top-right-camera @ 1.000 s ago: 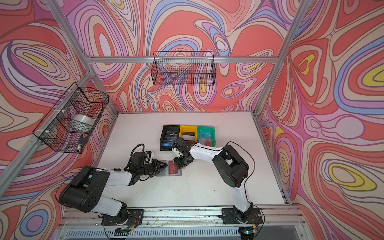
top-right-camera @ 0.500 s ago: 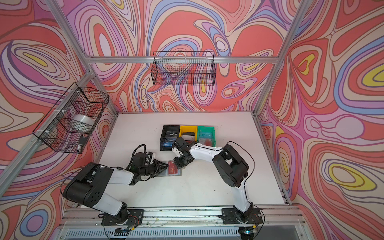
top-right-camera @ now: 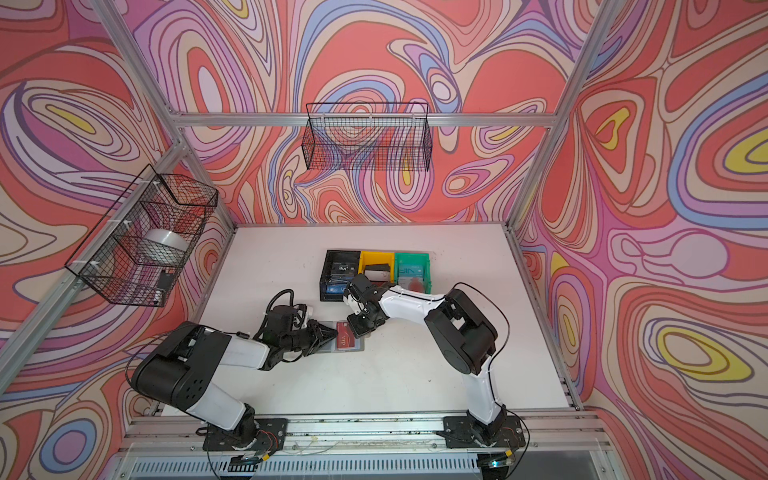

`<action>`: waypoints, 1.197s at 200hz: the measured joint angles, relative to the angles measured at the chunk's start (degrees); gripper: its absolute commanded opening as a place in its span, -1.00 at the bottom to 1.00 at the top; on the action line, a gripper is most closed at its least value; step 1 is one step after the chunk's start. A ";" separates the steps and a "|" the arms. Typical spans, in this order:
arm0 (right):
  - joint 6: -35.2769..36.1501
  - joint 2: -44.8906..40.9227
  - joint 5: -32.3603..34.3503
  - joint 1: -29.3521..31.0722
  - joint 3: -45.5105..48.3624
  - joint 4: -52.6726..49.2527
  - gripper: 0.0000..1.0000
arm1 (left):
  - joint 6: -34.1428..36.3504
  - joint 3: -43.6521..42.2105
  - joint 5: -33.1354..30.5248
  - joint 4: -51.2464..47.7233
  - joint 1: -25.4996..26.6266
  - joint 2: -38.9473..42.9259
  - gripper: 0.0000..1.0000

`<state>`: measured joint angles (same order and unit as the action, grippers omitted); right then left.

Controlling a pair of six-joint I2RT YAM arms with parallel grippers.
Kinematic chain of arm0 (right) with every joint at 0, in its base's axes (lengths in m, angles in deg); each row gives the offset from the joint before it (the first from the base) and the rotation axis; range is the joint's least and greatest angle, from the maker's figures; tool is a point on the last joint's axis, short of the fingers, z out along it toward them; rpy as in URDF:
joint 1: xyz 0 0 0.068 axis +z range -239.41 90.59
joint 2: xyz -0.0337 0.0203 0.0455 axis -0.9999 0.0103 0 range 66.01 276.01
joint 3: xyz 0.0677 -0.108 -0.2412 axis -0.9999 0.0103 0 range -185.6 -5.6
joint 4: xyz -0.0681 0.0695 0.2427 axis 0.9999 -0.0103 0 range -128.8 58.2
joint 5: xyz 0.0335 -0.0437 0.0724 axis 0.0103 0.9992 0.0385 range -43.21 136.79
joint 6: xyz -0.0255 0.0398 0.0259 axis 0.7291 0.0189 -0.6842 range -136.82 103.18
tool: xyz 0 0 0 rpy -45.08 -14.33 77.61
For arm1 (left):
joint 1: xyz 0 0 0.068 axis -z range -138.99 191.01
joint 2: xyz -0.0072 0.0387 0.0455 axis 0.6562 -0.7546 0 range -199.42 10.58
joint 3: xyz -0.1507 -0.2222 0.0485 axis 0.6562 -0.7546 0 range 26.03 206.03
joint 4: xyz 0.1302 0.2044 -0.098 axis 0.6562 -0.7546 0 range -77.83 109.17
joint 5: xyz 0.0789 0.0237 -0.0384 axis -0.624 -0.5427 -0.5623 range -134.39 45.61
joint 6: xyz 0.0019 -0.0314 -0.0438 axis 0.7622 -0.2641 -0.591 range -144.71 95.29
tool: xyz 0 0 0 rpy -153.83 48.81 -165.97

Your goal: Take the credit cards out of the card holder

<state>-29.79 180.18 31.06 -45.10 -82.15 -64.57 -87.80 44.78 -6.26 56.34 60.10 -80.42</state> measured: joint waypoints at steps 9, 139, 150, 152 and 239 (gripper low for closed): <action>0.00 0.00 -0.09 0.00 0.02 0.07 -0.91 | 0.00 0.02 0.00 0.15 0.15 -0.11 -0.64; 0.00 0.11 -0.31 -0.02 0.02 0.20 -0.91 | -0.02 0.02 -0.07 0.85 0.37 -0.70 -0.74; 0.00 0.13 -0.39 -0.04 0.02 0.20 -0.90 | -0.02 0.02 -0.09 0.85 0.37 -0.70 -0.75; 0.00 0.15 -0.39 -0.04 0.00 0.20 -0.90 | -0.02 0.02 -0.09 0.85 0.37 -0.70 -0.75; 0.00 0.22 -0.61 -0.11 0.02 0.26 -0.90 | 0.02 0.00 -0.22 0.85 0.37 -0.68 -0.80</action>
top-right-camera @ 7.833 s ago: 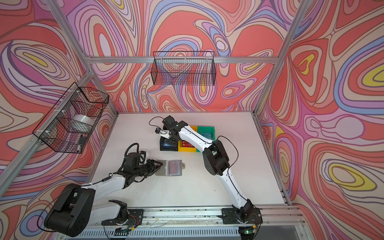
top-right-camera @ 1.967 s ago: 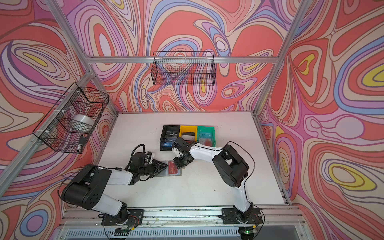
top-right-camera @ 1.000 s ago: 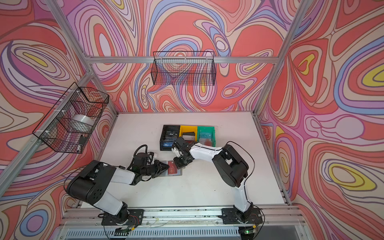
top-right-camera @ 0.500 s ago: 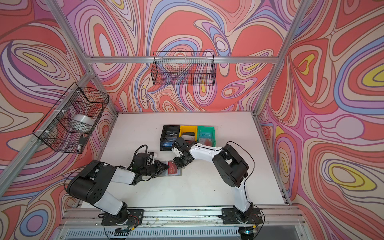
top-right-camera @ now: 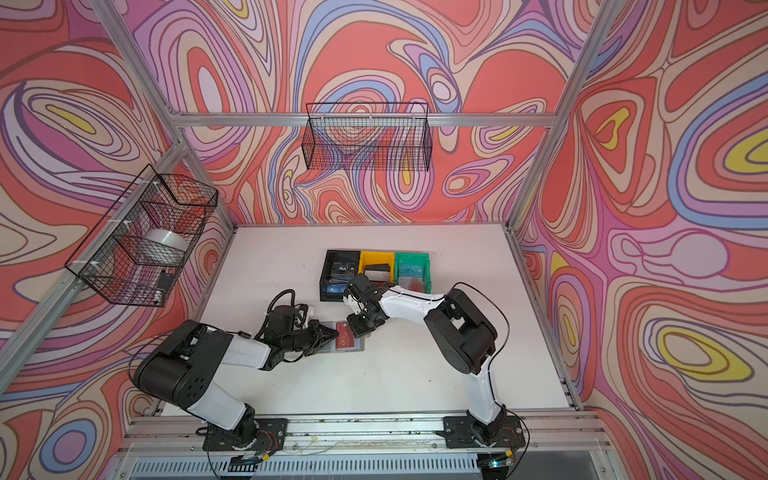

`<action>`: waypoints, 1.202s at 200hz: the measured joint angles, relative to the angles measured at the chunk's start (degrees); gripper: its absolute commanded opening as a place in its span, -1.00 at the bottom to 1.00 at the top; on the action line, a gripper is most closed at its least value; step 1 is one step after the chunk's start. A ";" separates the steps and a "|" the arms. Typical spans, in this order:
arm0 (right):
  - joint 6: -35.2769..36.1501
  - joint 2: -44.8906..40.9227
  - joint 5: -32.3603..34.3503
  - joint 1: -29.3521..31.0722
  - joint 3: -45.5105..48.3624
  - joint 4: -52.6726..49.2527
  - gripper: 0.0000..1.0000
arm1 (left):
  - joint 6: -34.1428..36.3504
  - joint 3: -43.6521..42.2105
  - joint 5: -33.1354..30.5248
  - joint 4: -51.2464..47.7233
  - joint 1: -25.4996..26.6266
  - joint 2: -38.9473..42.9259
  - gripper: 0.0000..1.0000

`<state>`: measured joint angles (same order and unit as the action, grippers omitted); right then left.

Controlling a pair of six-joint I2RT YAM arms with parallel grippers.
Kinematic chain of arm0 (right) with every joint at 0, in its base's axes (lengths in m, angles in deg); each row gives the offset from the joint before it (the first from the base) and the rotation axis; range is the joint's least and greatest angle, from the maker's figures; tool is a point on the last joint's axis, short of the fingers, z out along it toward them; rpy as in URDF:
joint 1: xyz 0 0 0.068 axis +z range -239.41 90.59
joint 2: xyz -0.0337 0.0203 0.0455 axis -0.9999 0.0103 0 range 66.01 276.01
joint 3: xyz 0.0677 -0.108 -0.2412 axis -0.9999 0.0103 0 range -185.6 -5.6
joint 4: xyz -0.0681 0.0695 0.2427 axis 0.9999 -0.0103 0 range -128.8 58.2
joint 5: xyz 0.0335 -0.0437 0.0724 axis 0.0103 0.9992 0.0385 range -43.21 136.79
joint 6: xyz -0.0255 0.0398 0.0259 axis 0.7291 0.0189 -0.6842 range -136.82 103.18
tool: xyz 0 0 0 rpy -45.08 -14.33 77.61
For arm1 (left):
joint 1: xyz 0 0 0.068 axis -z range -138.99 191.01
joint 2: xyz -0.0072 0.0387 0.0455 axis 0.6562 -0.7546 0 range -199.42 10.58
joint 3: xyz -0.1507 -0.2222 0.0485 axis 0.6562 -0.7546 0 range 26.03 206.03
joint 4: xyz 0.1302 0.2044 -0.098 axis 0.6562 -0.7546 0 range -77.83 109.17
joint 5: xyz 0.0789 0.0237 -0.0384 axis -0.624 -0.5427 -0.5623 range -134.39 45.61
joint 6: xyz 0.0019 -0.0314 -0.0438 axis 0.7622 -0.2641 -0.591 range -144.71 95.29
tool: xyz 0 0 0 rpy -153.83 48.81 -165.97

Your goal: Take the credit cards out of the card holder

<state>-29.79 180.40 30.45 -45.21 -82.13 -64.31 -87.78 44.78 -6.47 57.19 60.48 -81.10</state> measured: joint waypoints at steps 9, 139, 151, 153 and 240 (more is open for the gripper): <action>0.00 0.02 -0.02 0.00 0.00 0.02 -0.90 | 0.02 -0.02 -0.02 -0.02 0.00 0.07 -0.81; -0.02 0.07 -0.11 -0.02 0.00 0.07 -0.90 | 0.79 -0.07 0.07 -0.09 -0.11 0.20 -0.95; 0.00 0.07 -0.15 -0.02 0.00 0.07 -0.90 | 0.98 -0.09 0.17 -0.09 -0.20 0.20 -0.97; -0.02 0.07 -0.17 -0.02 0.00 0.07 -0.90 | 1.05 -0.11 0.22 -0.09 -0.26 0.20 -0.97; -0.02 0.50 -1.62 -0.15 -0.02 1.03 -0.90 | 4.70 -1.60 1.68 -5.77 -4.26 5.42 -1.00</action>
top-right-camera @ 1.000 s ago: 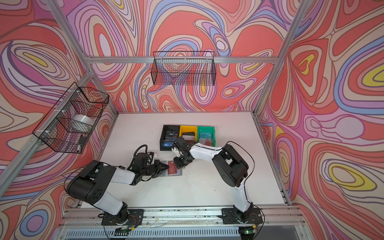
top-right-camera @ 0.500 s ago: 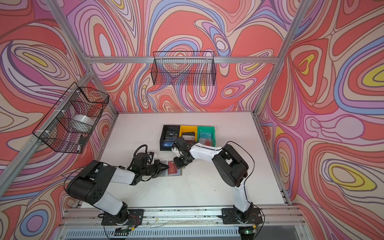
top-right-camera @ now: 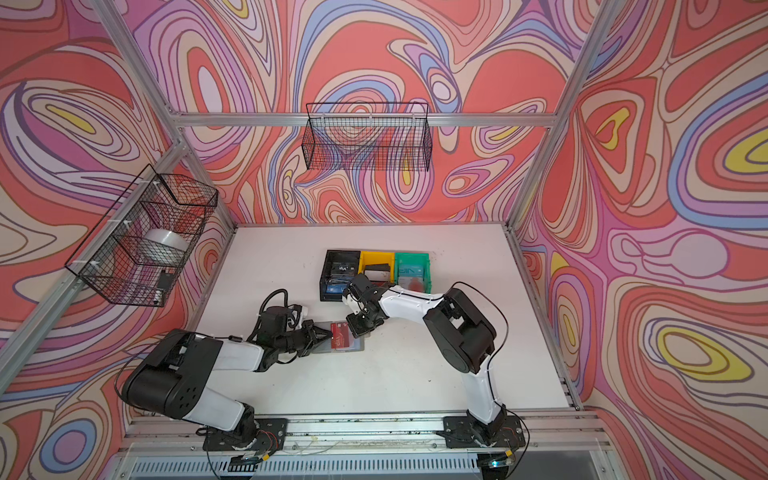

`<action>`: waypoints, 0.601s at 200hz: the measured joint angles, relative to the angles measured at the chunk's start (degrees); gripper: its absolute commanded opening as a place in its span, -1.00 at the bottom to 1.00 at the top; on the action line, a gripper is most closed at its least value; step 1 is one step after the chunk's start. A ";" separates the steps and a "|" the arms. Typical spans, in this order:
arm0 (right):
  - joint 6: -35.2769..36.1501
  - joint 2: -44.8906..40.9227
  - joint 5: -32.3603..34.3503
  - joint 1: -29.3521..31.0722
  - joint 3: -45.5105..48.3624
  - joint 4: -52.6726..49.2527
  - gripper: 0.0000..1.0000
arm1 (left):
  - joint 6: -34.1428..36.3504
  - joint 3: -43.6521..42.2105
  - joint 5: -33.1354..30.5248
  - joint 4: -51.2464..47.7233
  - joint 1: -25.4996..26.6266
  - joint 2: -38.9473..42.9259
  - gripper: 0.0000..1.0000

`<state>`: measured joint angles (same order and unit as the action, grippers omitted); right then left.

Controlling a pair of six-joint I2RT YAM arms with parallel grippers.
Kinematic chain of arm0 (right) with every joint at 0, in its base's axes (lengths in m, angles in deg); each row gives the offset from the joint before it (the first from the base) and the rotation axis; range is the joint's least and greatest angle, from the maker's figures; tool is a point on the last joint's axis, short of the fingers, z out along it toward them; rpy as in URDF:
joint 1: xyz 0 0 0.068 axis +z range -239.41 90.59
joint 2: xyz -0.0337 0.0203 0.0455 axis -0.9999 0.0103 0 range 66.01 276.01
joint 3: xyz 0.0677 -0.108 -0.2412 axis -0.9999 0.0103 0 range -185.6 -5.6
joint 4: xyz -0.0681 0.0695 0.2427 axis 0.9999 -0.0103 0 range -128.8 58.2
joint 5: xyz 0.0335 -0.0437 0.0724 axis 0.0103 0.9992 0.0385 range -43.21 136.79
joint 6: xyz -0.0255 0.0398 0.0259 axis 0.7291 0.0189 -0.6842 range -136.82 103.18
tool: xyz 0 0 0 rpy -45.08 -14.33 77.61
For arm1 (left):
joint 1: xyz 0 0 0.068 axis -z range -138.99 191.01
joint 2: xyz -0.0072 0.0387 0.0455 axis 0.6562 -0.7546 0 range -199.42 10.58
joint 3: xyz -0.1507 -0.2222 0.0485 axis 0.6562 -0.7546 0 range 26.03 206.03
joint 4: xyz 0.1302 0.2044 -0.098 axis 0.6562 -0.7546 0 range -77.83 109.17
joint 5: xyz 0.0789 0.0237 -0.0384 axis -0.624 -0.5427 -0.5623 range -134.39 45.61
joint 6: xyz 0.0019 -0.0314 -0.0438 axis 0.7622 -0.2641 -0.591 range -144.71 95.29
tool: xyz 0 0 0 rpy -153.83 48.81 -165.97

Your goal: Take the credit cards out of the card holder

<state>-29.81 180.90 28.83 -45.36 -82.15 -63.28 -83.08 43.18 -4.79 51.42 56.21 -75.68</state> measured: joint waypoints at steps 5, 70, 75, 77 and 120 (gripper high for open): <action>0.00 0.00 -0.02 0.00 0.00 0.02 -0.90 | 0.26 0.00 -0.07 -0.79 -0.20 0.50 -1.00; 0.02 0.02 -0.57 0.00 -0.13 -0.13 -0.87 | 3.78 0.00 -0.72 -12.46 -3.39 9.40 -1.00; 0.00 0.02 -0.72 0.00 -0.22 -0.26 -0.87 | 4.15 0.00 -0.87 -13.53 -3.61 10.54 -1.00; 0.02 0.02 -0.76 0.00 -0.24 -0.33 -0.87 | 4.20 0.00 -0.94 -14.03 -3.67 11.08 -1.00; 0.02 0.02 -3.28 0.02 -1.49 -2.91 -0.72 | 7.21 2.91 -3.26 -26.25 -4.02 20.41 -1.00</action>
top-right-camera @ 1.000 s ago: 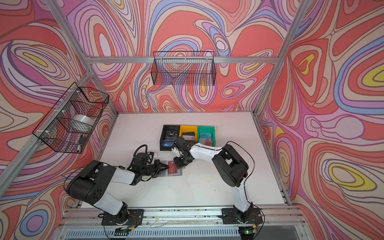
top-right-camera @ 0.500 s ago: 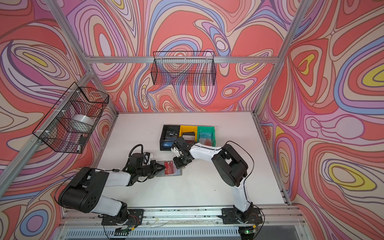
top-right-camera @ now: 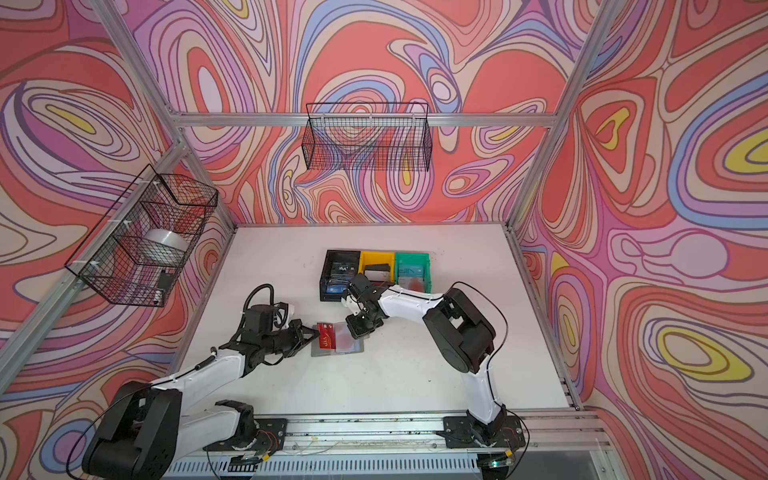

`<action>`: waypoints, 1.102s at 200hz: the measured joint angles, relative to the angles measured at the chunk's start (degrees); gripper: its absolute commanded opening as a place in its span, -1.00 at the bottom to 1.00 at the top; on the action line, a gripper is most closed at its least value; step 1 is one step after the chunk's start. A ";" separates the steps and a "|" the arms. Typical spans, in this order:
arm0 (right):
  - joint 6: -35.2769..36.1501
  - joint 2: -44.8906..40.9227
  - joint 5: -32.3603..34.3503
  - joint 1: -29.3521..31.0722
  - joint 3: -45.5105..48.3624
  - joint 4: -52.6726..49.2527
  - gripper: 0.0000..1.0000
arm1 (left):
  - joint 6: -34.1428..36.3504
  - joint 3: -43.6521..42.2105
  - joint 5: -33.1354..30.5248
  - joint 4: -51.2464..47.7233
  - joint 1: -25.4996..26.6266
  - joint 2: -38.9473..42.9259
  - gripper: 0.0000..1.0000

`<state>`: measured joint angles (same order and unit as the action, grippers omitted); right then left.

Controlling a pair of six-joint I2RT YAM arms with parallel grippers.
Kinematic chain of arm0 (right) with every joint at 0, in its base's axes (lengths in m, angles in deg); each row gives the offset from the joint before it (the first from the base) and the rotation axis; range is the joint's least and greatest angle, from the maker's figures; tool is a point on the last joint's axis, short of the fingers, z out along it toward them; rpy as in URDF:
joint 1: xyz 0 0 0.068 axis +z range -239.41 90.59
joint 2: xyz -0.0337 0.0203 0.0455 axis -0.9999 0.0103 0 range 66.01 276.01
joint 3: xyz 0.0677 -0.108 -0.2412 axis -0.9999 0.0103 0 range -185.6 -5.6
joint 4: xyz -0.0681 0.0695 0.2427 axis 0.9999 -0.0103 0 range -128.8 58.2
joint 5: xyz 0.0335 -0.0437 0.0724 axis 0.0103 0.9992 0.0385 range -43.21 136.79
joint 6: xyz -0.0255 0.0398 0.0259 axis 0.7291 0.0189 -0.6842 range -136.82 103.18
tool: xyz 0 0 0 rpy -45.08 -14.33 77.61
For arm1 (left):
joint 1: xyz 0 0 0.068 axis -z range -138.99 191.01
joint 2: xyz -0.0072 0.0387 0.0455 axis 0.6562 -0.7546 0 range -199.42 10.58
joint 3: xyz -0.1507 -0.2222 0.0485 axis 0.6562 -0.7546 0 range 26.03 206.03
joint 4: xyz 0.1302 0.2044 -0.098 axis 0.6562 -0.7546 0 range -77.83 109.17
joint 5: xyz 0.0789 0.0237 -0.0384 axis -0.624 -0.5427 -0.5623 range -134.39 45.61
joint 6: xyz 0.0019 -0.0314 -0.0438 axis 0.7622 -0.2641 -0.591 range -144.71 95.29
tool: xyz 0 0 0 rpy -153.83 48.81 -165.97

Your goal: Take the credit cards out of the card holder

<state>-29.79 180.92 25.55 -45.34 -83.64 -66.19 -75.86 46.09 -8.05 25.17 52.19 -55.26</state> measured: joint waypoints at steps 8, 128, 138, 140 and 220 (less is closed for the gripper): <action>-0.07 -0.02 -0.79 -0.02 -0.63 -0.48 -0.66 | 0.15 0.48 -0.28 -1.20 0.00 1.31 -1.00; -4.61 -2.27 -23.65 -6.93 -1.01 5.51 -0.31 | -6.80 -6.21 1.38 13.94 -0.04 7.17 -1.00; -5.33 -2.27 -25.40 -6.82 -0.39 6.69 -0.31 | -7.67 -6.67 1.31 16.33 -0.04 6.75 -1.00; -5.44 -2.27 -25.79 -6.78 -0.28 6.95 -0.31 | -7.85 -6.73 1.33 16.68 -0.04 6.67 -1.00; -9.20 -2.21 -32.44 -6.43 1.53 14.27 -0.30 | -13.07 -10.36 0.09 29.70 -0.04 4.13 -1.00</action>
<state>-38.99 178.71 -6.88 -51.76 -82.11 -51.92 -88.93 35.73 -7.96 54.88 52.15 -51.13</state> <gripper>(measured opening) 0.349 0.046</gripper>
